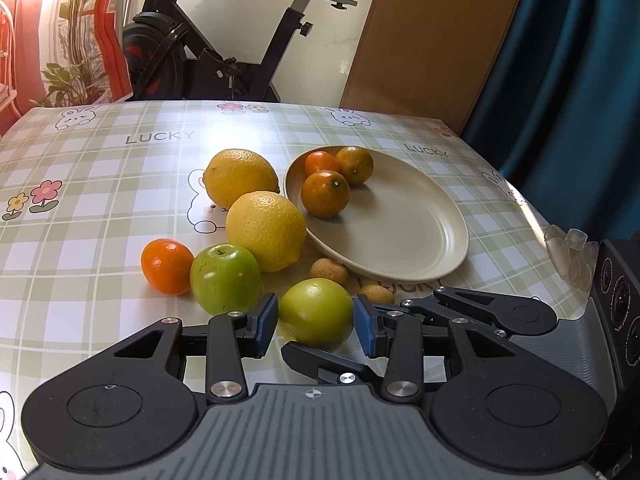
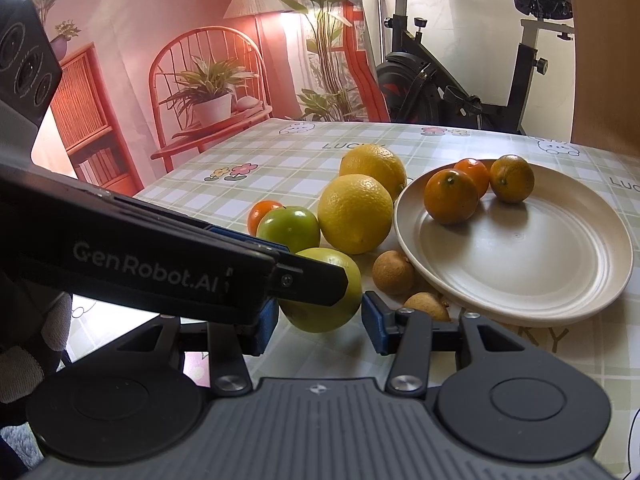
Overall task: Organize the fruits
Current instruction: 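Close the left tool's fingers on the pale green fruit, then carry the pale green fruit with the left tool over the plate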
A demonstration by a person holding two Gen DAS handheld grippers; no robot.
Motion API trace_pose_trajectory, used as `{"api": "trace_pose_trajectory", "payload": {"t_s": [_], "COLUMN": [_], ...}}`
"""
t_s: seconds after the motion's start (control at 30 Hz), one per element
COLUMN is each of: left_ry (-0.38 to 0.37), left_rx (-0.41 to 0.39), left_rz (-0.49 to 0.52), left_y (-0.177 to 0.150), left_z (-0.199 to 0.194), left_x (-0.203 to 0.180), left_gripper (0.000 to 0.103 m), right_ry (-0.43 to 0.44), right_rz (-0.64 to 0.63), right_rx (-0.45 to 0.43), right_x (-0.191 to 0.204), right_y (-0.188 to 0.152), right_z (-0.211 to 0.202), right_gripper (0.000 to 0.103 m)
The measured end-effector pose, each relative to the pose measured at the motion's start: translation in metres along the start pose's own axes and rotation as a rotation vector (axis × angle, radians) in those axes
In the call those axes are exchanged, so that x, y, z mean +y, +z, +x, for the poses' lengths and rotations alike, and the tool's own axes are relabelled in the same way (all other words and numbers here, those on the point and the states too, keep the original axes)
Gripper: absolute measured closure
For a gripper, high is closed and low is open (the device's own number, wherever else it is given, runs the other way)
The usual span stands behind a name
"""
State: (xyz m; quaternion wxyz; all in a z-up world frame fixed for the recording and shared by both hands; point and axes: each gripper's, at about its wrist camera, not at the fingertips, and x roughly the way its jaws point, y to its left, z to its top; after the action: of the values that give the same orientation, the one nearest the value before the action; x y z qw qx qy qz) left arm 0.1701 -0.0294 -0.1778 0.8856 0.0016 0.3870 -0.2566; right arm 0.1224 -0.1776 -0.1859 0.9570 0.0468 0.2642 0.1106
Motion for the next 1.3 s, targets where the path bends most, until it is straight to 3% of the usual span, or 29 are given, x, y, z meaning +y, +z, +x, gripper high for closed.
{"api": "trace_pose_trajectory", "payload": {"t_s": [0.33, 0.63, 0.87, 1.3], "left_ry": [-0.008, -0.007, -0.053, -0.059], "left_rx": [-0.026, -0.049, -0.024, -0.002], "left_rz": [0.003, 0.064, 0.033, 0.019], "left_y": [0.01, 0.028, 0.049, 0.079], "left_z": [-0.008, -0.008, 0.009, 0.049], "left_x": [-0.004, -0.022, -0.02, -0.027], "left_gripper": [0.059, 0.059, 0.059, 0.059], "right_ry": [-0.002, -0.021, -0.039, -0.077], "right_rz": [-0.004, 0.023, 0.081, 0.087], "right_rx": [-0.052, -0.112, -0.124, -0.106], "right_x": [-0.001, -0.01, -0.027, -0.059], "right_y": [0.007, 0.017, 0.028, 0.046], "right_z": [-0.009, -0.02, -0.021, -0.009], "right_gripper": [0.054, 0.054, 0.054, 0.054]}}
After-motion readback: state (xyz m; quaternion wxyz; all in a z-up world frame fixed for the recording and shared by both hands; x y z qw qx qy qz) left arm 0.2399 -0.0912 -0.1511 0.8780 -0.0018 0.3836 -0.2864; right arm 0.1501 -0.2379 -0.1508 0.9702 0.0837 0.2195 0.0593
